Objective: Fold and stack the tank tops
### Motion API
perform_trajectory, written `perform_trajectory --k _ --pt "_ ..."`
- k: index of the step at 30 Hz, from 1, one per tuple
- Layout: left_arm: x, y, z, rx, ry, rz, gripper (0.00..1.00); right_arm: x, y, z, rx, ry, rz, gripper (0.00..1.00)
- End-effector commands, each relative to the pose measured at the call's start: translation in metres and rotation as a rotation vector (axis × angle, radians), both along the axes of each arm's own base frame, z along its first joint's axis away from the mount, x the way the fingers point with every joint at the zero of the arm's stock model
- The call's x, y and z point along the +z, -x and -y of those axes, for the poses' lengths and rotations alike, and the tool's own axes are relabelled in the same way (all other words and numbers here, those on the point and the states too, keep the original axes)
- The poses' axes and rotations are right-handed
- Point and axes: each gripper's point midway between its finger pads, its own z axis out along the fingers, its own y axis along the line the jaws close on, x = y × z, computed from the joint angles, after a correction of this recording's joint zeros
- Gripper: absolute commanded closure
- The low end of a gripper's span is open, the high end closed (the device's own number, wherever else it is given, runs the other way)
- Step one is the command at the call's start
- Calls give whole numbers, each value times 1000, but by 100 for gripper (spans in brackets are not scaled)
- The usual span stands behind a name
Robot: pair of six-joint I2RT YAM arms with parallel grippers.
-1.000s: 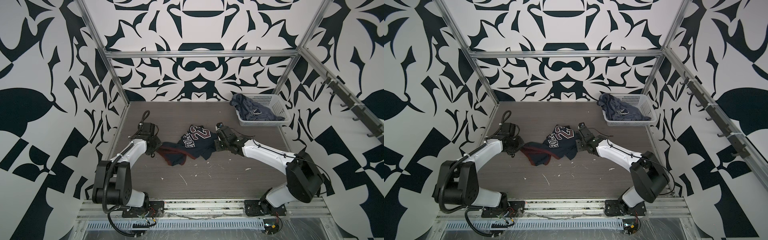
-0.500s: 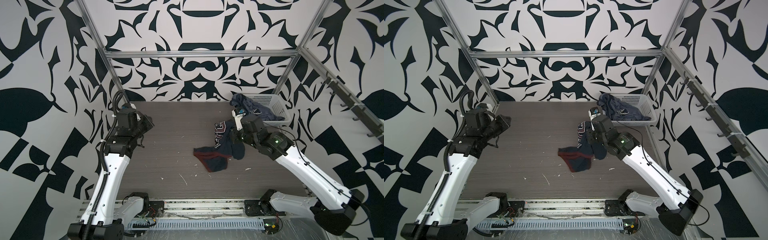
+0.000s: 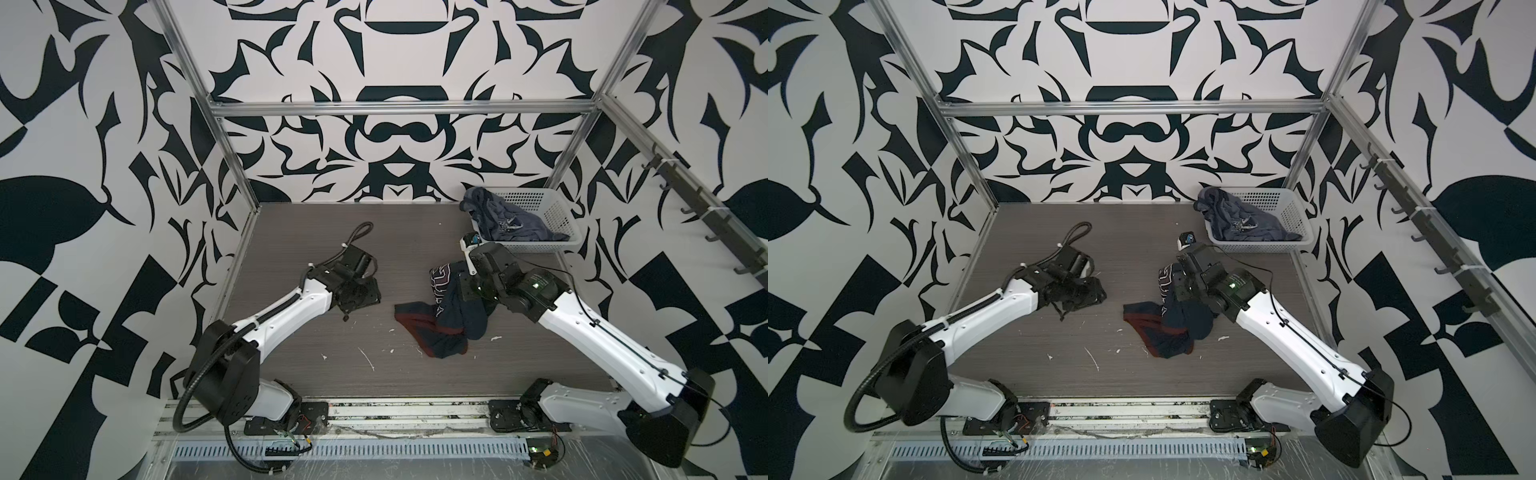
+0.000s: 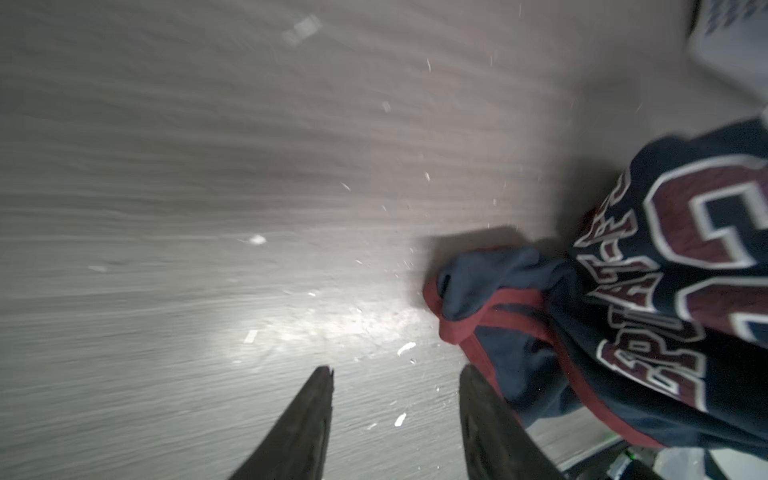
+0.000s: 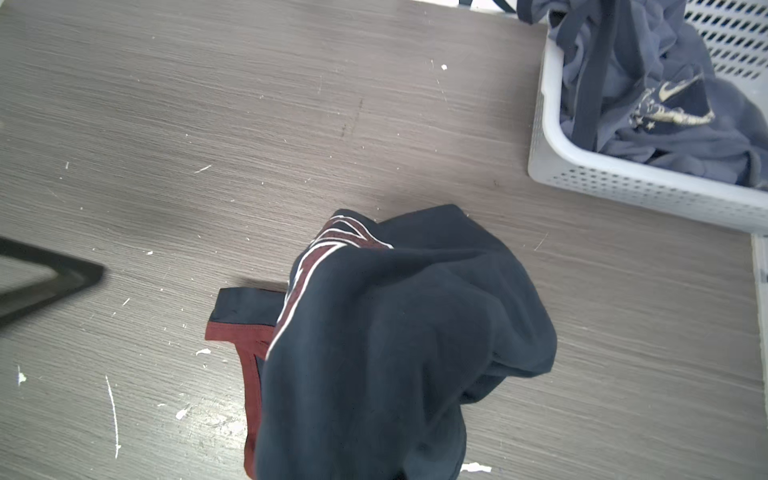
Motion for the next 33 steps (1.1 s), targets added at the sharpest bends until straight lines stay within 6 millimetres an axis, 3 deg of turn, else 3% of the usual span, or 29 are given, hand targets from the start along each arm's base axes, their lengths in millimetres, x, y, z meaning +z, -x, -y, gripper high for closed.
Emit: perform_trajectory --k 1,7,12,15,23,26,29,32,33 --pt "-17 10 26 -23 10 -33 45 9 -1 0 -22 -39 28 100" --pt "-46 19 63 -80 -3 -87 46 9 -1 4 -31 -24 29 100" --pt "-61 17 71 -86 -25 -106 51 9 1 5 -31 -22 27 100" --pt "-60 12 73 -80 -24 -87 55 7 2 5 -29 -22 22 100" --pt "-50 3 68 -68 -63 -42 83 6 3 8 -35 -11 24 100" --pt "-29 -3 58 -55 -85 24 97 9 2 13 -39 17 37 100" --pt "19 -16 36 -10 -110 157 100 19 2 24 -51 71 65 100" --pt "104 -27 -10 102 -124 394 100 33 4 34 -53 121 85 100" --pt "143 -27 -34 175 -124 510 100 36 7 31 -22 113 81 100"
